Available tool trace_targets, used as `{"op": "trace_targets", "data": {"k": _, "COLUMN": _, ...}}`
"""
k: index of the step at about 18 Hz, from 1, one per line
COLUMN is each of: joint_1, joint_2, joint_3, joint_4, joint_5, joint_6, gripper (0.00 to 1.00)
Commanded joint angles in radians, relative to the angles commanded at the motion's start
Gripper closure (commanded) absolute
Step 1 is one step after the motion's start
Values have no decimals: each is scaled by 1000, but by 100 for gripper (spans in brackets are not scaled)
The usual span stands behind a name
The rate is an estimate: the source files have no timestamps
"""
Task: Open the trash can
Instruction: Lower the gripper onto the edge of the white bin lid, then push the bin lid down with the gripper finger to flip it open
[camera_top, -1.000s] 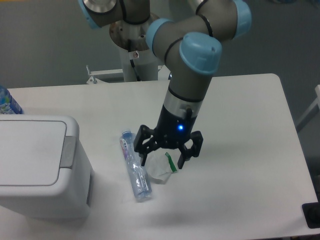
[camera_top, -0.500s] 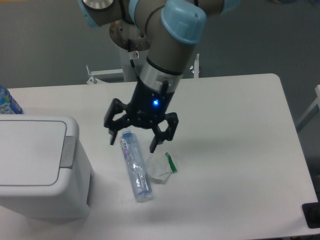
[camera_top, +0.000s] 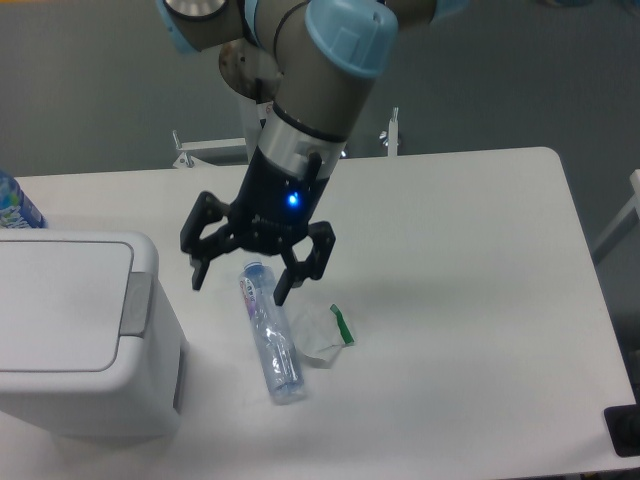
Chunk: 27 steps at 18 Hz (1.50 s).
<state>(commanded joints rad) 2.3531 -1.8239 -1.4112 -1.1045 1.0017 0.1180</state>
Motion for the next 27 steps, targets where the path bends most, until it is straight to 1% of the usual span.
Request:
{"op": "trace_targets", "data": {"k": 1, "joint_1": 0, "joint_2": 2, "joint_3": 0, "joint_4": 3, "joint_5": 0, "joint_6": 6, "gripper": 0}}
{"op": "trace_targets", "data": {"k": 3, "joint_1": -5, "joint_2": 3, "joint_3": -9, "joint_4": 49, "joint_5": 0, "joint_6": 3, "gripper": 0}}
{"op": "trace_targets", "data": {"k": 4, "joint_1": -18, "joint_2": 2, "joint_3": -12, "joint_4": 66, "joint_5": 0, "joint_6": -6, "gripper": 0}}
{"op": "trace_targets", "data": {"k": 6, "joint_1": -35, "joint_2": -3, "joint_3": -14, "joint_4": 68, "joint_5": 5, "joint_6": -11, "gripper": 0}}
{"op": "trace_targets", "data": {"k": 10, "joint_1": -38, "joint_2": 5, "joint_3": -46, "joint_4": 71, "joint_5": 6, "joint_6": -8, "gripper": 0}}
{"op": "trace_targets", "data": {"k": 27, "joint_1": -45, "joint_2": -6, "joint_3": -57, "joint_4": 77, "joint_5": 15, "joint_6": -8, "gripper": 0}}
